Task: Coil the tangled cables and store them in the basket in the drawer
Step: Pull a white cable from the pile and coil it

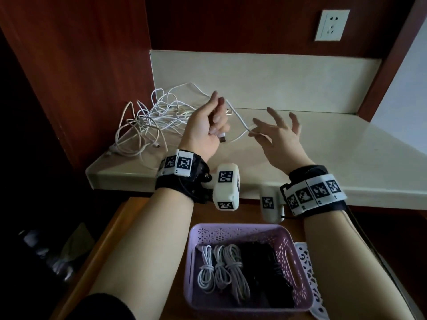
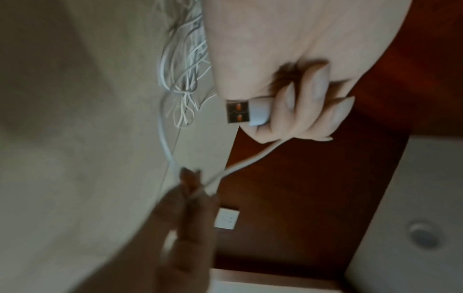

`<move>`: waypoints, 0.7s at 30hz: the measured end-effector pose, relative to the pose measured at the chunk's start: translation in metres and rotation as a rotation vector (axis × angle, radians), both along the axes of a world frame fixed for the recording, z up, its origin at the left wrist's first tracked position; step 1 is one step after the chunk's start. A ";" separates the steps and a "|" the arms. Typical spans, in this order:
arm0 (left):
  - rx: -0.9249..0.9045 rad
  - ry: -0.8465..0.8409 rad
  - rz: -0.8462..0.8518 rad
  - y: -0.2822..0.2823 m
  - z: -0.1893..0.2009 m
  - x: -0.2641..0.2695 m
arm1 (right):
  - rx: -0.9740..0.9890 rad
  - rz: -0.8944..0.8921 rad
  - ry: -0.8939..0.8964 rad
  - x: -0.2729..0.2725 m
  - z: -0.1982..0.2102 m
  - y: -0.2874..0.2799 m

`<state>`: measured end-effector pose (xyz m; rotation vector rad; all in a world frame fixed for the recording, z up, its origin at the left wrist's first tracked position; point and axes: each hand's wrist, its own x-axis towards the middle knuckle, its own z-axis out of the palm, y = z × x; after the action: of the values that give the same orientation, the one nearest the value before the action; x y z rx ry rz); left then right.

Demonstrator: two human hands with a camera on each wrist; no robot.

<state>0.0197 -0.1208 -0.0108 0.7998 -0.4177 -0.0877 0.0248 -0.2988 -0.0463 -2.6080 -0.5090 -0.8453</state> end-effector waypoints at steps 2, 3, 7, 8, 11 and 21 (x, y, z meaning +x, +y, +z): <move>-0.194 0.006 -0.021 0.005 0.005 0.001 | 0.135 0.164 0.098 -0.008 0.004 0.004; -0.284 0.003 -0.023 0.009 0.007 0.002 | 0.234 0.232 0.178 -0.014 0.008 0.007; -0.527 0.022 0.058 0.027 0.012 0.004 | 0.489 0.381 0.407 -0.027 0.013 0.019; -0.526 0.031 0.103 0.031 0.012 0.003 | 0.523 0.399 0.429 -0.028 0.014 0.021; -0.532 0.060 0.223 0.042 0.006 0.000 | 0.587 0.456 0.492 -0.028 0.013 0.025; -0.390 -0.029 0.663 0.081 0.008 -0.010 | 0.650 0.524 0.568 -0.033 0.019 0.019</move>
<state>0.0093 -0.0397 -0.0023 0.5204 -0.1707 0.6078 -0.0081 -0.2798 -0.0278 -1.8523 -0.5833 -0.0534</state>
